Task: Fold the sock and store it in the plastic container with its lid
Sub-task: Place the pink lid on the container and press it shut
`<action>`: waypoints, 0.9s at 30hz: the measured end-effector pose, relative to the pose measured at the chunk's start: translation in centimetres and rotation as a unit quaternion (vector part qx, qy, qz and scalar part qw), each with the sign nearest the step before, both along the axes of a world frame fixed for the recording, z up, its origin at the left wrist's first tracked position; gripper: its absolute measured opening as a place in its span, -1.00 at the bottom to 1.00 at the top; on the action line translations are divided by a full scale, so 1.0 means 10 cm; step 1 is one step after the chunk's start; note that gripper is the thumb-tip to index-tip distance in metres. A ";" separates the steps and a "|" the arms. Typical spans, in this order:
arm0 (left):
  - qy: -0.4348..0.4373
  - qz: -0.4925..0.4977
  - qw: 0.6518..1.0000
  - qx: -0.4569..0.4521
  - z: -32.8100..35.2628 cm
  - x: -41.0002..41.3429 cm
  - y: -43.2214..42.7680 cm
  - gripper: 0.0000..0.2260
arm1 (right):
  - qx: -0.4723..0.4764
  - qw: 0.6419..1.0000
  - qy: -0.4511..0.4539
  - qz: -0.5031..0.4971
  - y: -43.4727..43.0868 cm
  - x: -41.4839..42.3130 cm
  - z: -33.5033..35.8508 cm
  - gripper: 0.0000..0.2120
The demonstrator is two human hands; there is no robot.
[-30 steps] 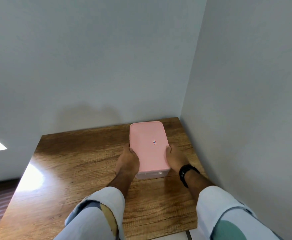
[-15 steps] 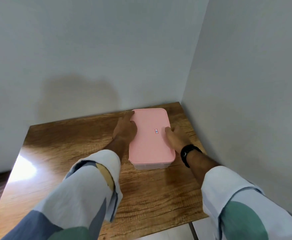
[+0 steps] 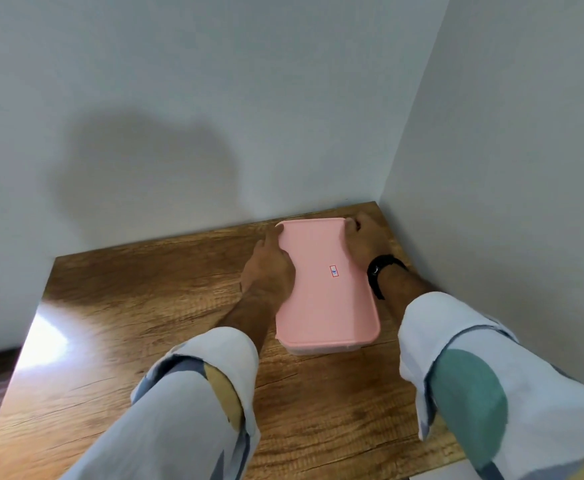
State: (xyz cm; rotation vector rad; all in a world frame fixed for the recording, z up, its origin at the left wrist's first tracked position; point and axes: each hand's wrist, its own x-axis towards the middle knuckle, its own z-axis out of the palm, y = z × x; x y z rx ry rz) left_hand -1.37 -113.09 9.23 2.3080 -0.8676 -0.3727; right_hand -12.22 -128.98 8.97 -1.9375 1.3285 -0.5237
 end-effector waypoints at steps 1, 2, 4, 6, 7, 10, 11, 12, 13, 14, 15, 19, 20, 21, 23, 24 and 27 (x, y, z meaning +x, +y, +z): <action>-0.004 0.000 1.000 0.003 -0.02 0.02 0.00 -0.51 | 0.014 1.000 -0.002 0.002 -0.02 0.02 -0.03 -0.75; -0.010 -0.002 1.000 0.009 -0.03 0.04 0.00 -0.50 | 0.026 1.000 0.001 0.005 -0.03 0.04 -0.04 -0.75; -0.031 -0.015 0.999 0.032 -0.04 0.14 0.01 -0.45 | 0.030 1.000 -0.001 -0.001 -0.03 0.12 -0.09 -0.75; -0.050 -0.030 0.996 0.060 -0.02 0.25 -0.02 -0.45 | 0.010 1.000 -0.012 -0.025 -0.01 0.19 -0.13 -0.68; -0.048 -0.027 0.996 0.065 -0.01 0.30 -0.05 -0.48 | -0.001 0.999 -0.015 -0.034 0.00 0.21 -0.14 -0.66; -0.004 0.011 1.000 0.028 0.02 0.41 -0.15 -0.60 | -0.015 0.999 -0.014 -0.036 0.00 0.27 -0.09 -0.73; 0.008 0.022 1.000 0.012 0.02 0.43 -0.17 -0.62 | -0.014 0.999 -0.014 -0.033 -0.01 0.30 -0.07 -0.77; 0.017 0.030 0.999 0.001 0.01 0.45 -0.18 -0.63 | -0.012 0.999 -0.017 -0.029 -0.02 0.32 -0.05 -0.77; 0.027 0.038 0.999 -0.008 0.01 0.46 -0.18 -0.63 | -0.007 0.999 -0.022 -0.024 -0.03 0.33 -0.03 -0.75; 0.039 0.044 0.998 -0.018 0.02 0.47 -0.17 -0.63 | 0.002 0.999 -0.029 -0.020 -0.04 0.34 -0.01 -0.73; 0.049 0.046 0.997 -0.027 0.01 0.49 -0.17 -0.62 | 0.018 0.999 -0.037 -0.018 -0.05 0.34 0.01 -0.74; 0.053 0.062 0.996 -0.031 -0.06 0.45 -0.14 -0.60 | 0.060 0.997 -0.039 -0.016 0.01 0.32 0.00 -0.80; 0.052 0.067 0.996 -0.033 -0.11 0.44 -0.12 -0.60 | 0.055 0.998 -0.031 -0.013 0.03 0.32 -0.03 -0.77; 0.050 0.068 0.996 -0.034 -0.15 0.44 -0.11 -0.60 | 0.054 0.998 -0.020 -0.004 0.07 0.31 -0.05 -0.71; 0.051 0.070 0.996 -0.028 -0.24 0.46 -0.08 -0.60 | 0.070 0.997 0.011 0.031 0.16 0.27 -0.10 -0.61; 0.051 0.076 0.995 -0.026 -0.29 0.48 -0.05 -0.59 | 0.071 0.996 0.025 0.046 0.22 0.24 -0.15 -0.59; 0.038 0.082 0.996 -0.004 -0.41 0.56 -0.01 -0.58 | 0.018 0.998 0.054 0.023 0.54 0.07 -0.38 -0.58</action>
